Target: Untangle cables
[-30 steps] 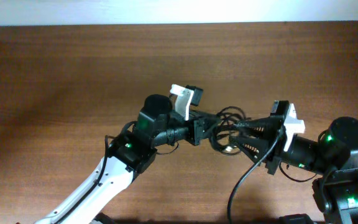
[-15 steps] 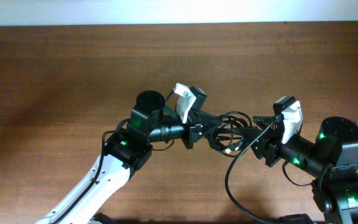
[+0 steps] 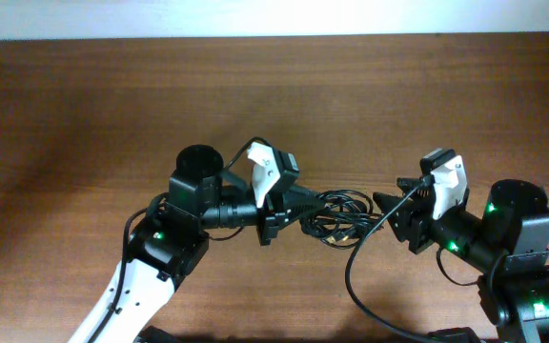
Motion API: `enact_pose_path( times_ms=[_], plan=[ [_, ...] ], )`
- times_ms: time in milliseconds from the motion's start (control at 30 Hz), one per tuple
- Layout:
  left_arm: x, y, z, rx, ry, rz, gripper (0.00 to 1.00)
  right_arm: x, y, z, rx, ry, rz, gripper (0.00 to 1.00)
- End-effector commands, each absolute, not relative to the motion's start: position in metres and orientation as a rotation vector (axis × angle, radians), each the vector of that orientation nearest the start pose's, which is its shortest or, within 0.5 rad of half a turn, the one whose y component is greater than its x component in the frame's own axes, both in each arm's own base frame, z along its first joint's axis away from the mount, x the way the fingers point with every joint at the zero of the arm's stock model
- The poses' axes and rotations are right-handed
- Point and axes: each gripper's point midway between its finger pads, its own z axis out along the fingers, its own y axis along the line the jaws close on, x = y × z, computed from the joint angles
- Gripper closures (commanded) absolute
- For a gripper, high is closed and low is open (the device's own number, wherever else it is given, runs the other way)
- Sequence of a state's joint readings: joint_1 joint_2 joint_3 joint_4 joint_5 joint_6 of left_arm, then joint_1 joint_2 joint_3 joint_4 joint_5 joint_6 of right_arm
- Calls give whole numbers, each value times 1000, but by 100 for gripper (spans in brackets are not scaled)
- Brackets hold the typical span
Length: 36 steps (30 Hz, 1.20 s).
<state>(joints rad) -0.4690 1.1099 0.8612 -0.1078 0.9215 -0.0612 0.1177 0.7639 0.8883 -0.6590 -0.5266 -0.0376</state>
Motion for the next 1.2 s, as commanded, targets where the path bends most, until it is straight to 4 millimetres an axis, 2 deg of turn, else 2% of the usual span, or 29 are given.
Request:
enact_pose_path(
  times_ms=[0, 100, 200, 267, 400, 467, 567, 733, 867, 933, 1000, 1067, 1167],
  plan=[
    [216, -268, 302, 1069, 1593, -1241, 100, 246, 114, 279, -482, 2006, 572, 50],
    [219, -269, 307, 1065, 1563, -1218, 100, 238, 116, 270, -486, 2052, 604, 50],
    [240, -264, 305, 925, 1655, -1160, 100, 224, 118, 255, -505, 2127, 646, 56],
    [249, -263, 309, 865, 1662, -1139, 100, 202, 141, 261, -690, 2051, 804, 56],
    [251, -263, 315, 841, 1649, -1149, 100, 187, 156, 273, -781, 1971, 937, 56],
    [244, -265, 318, 863, 1637, -1192, 100, 186, 156, 273, -792, 1961, 935, 56],
    [221, -271, 326, 979, 1562, -1308, 100, 191, 156, 277, -797, 1936, 911, 56],
    [210, -272, 328, 1031, 1528, -1355, 100, 195, 156, 281, -802, 1909, 890, 56],
    [210, -272, 326, 1068, 1498, -1319, 100, 209, 147, 281, -768, 1915, 785, 55],
    [198, -272, 328, 1143, 1439, -1344, 100, 224, 133, 275, -702, 1956, 659, 55],
    [202, -272, 327, 1130, 1446, -1326, 100, 217, 142, 283, -743, 1911, 730, 55],
    [219, -271, 322, 1054, 1504, -1244, 100, 210, 149, 291, -777, 1875, 792, 55],
    [223, -270, 321, 1043, 1512, -1218, 100, 217, 143, 300, -753, 1865, 717, 55]
  ],
)
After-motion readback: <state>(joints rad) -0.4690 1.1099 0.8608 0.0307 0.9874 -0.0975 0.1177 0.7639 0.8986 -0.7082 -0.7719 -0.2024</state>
